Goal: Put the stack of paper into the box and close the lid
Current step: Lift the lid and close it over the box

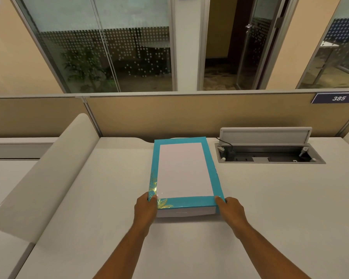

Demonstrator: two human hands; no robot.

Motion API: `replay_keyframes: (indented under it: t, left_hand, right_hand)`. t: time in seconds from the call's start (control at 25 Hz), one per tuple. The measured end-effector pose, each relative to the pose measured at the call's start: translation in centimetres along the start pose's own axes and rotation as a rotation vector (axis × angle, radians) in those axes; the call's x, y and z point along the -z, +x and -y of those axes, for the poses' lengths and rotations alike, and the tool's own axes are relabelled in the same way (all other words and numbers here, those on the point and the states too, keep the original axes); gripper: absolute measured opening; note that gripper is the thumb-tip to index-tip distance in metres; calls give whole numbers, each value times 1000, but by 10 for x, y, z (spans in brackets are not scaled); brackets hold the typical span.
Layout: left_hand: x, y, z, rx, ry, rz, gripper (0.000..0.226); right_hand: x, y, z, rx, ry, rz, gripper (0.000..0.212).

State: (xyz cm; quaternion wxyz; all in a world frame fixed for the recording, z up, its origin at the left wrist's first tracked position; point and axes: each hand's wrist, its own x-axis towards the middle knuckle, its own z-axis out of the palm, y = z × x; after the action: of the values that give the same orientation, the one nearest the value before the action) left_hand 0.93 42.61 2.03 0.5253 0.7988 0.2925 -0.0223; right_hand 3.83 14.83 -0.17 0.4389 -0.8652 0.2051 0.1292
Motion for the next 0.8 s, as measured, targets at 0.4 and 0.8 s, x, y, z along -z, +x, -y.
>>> replay_keyframes:
  t: [0.4, 0.8]
  left_hand:
    - [-14, 65, -56, -256, 426, 67, 62]
    - [-60, 164, -115, -375, 970, 212, 84]
  right_hand:
    - [-17, 1, 22, 338, -389, -226, 71]
    - [-45, 36, 52, 397, -745, -93, 102]
